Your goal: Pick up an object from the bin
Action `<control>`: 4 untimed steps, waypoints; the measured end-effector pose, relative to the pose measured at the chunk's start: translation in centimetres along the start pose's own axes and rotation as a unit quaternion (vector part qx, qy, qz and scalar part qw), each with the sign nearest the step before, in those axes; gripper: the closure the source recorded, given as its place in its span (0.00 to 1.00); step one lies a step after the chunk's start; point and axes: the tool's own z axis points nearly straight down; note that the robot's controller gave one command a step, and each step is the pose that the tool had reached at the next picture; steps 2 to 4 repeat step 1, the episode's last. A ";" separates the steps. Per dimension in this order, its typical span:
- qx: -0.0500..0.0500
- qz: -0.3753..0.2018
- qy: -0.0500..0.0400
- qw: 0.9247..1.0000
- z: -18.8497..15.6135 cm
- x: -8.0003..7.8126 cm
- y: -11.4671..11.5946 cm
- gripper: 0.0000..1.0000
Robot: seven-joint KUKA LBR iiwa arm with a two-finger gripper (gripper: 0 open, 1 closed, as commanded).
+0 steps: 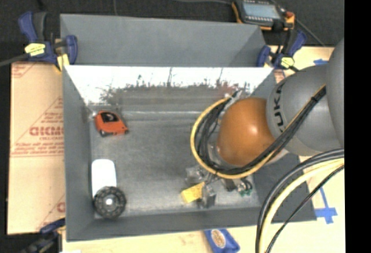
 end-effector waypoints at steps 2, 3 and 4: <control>-0.001 -0.001 0.003 1.000 -5.1 0.0 0.9 1.00; -0.001 -0.001 0.003 1.000 -5.1 0.0 0.9 1.00; -0.001 -0.001 0.003 1.000 -5.1 0.0 0.9 1.00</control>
Offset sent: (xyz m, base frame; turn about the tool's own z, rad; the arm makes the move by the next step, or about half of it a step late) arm -0.0042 -0.0301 -0.0007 -0.0595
